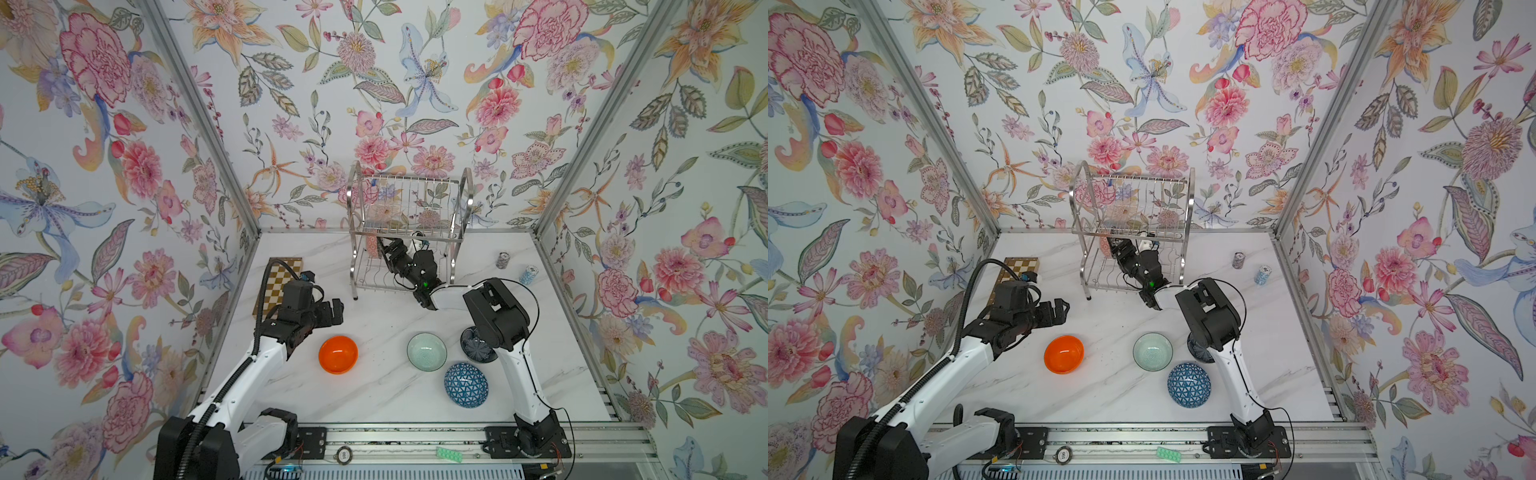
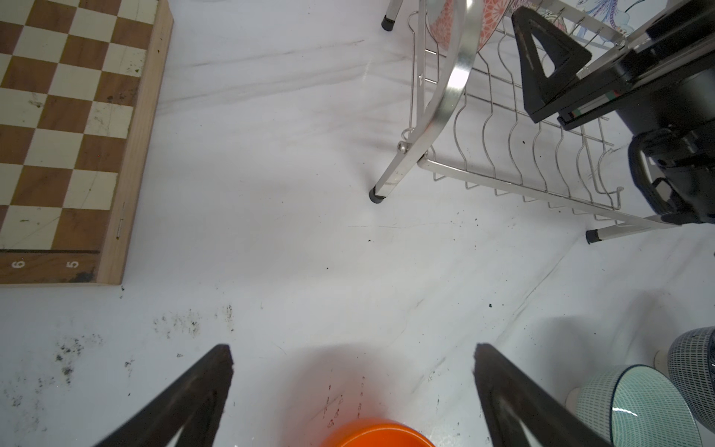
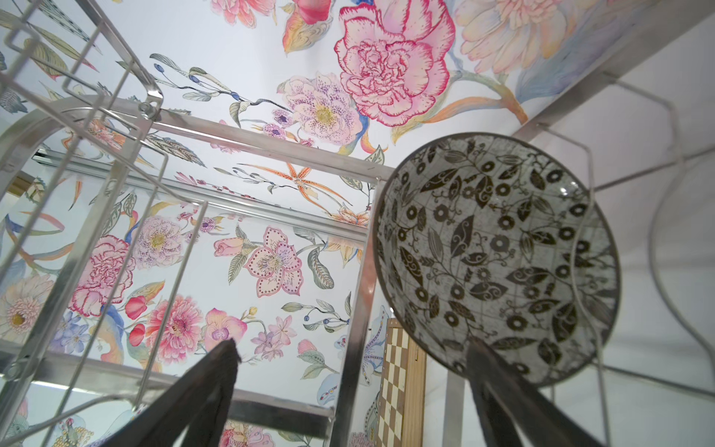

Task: Load bowls into a dish rack
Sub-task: Place the bowl in the dish rack.

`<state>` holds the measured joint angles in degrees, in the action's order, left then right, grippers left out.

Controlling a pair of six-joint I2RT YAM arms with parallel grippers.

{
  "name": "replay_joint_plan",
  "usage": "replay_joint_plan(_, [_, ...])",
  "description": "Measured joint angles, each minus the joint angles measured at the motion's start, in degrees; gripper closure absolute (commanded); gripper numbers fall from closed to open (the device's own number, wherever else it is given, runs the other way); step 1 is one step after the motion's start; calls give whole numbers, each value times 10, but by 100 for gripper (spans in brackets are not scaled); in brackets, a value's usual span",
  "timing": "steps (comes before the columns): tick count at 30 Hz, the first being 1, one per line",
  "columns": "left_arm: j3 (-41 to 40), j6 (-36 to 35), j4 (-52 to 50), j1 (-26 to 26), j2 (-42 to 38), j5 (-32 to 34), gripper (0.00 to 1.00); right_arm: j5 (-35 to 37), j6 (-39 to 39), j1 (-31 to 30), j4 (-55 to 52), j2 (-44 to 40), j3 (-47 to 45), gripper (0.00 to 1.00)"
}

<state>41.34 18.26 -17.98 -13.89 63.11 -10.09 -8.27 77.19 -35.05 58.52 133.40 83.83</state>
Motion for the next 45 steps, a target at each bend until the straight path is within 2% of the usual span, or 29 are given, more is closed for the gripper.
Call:
replay_joint_plan(35, [0,0,0,0,0,0,1,8,5,-54,-3,-80,-79,8])
replay_joint_plan(45, [1,0,0,-1,-1,1,1,2,-2,-78,-9,-110,-126,8])
